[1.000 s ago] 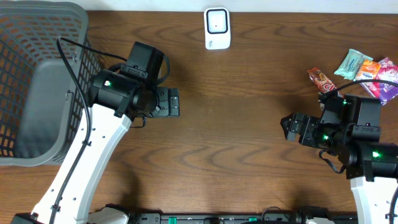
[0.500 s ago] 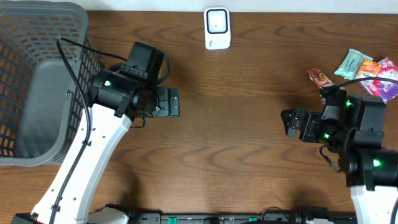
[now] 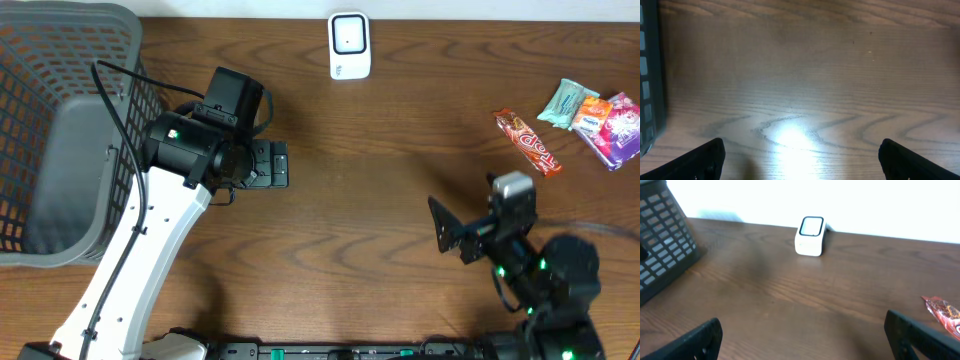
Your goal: Scan the item barcode
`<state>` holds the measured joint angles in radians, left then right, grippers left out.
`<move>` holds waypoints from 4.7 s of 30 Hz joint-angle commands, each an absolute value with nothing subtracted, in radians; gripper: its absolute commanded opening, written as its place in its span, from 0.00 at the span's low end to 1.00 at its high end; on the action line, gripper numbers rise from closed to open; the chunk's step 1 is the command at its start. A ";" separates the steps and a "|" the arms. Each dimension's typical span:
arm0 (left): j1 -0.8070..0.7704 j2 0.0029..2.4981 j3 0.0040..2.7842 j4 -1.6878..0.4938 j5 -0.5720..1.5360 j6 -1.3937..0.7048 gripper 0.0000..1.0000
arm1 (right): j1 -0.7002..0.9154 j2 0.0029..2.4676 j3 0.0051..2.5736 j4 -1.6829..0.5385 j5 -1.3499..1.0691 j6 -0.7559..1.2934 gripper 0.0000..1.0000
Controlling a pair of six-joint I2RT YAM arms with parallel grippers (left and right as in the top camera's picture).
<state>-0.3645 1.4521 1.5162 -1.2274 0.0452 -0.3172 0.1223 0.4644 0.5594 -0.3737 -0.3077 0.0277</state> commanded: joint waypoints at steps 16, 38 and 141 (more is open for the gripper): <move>-0.365 1.453 1.522 -1.230 0.030 -0.318 0.98 | 0.060 0.045 0.191 -0.052 -0.319 0.005 0.99; -0.365 1.453 1.522 -1.230 0.030 -0.318 0.98 | 0.044 0.005 0.022 0.186 -0.208 0.003 0.99; -0.365 1.453 1.522 -1.230 0.030 -0.318 0.98 | -0.012 0.005 0.006 -0.067 -0.148 0.096 0.99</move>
<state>-0.3645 1.4521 1.5162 -1.2270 0.0452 -0.3172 -0.0055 0.0120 0.0067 -0.0597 -0.1593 0.0669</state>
